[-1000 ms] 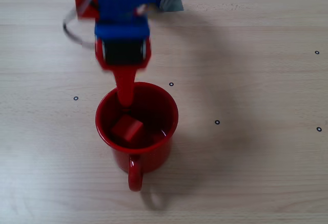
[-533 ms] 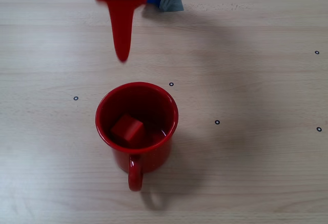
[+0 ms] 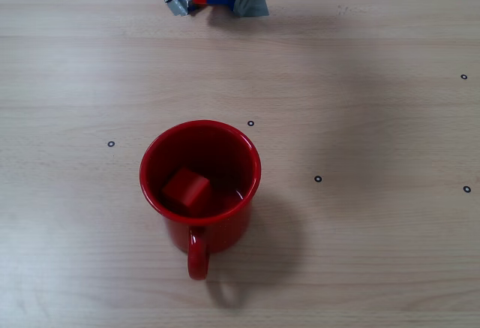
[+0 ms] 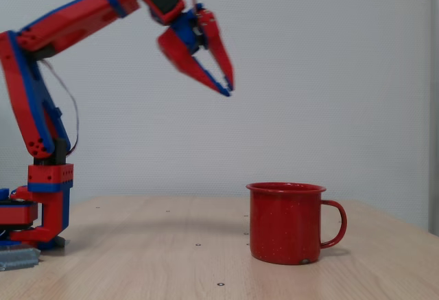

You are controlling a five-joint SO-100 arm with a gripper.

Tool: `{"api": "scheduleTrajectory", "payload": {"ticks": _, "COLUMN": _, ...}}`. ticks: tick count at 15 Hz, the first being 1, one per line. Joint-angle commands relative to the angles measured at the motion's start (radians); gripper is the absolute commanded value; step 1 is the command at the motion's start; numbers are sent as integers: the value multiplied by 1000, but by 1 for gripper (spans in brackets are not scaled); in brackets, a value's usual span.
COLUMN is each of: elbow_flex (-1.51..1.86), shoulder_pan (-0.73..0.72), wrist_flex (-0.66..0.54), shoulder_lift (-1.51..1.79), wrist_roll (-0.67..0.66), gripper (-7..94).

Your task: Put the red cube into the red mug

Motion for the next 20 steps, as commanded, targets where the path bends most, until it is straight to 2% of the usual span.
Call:
{"api": "scheduleTrajectory", "payload": {"ticks": 1, "elbow_flex": 155, "shoulder_pan": -8, "wrist_flex": -49, "shoulder_lift": 190, "wrist_roll": 20, "gripper": 0}}
{"api": "scheduleTrajectory", "payload": {"ticks": 4, "elbow_flex": 509, "shoulder_pan": -12, "wrist_flex": -163, "shoulder_lift": 422, "wrist_roll": 74, "gripper": 0}}
{"api": "scheduleTrajectory", "payload": {"ticks": 7, "elbow_flex": 836, "shoulder_pan": -14, "wrist_flex": -181, "shoulder_lift": 584, "wrist_roll": 97, "gripper": 0}}
{"api": "scheduleTrajectory", "payload": {"ticks": 11, "elbow_flex": 1319, "shoulder_pan": -43, "wrist_flex": -287, "shoulder_lift": 888, "wrist_roll": 91, "gripper": 0}}
{"api": "scheduleTrajectory", "payload": {"ticks": 16, "elbow_flex": 1559, "shoulder_pan": -71, "wrist_flex": -249, "shoulder_lift": 1218, "wrist_roll": 43, "gripper": 0}}
{"api": "scheduleTrajectory", "payload": {"ticks": 20, "elbow_flex": 1697, "shoulder_pan": -63, "wrist_flex": -179, "shoulder_lift": 1390, "wrist_roll": -60, "gripper": 0}}
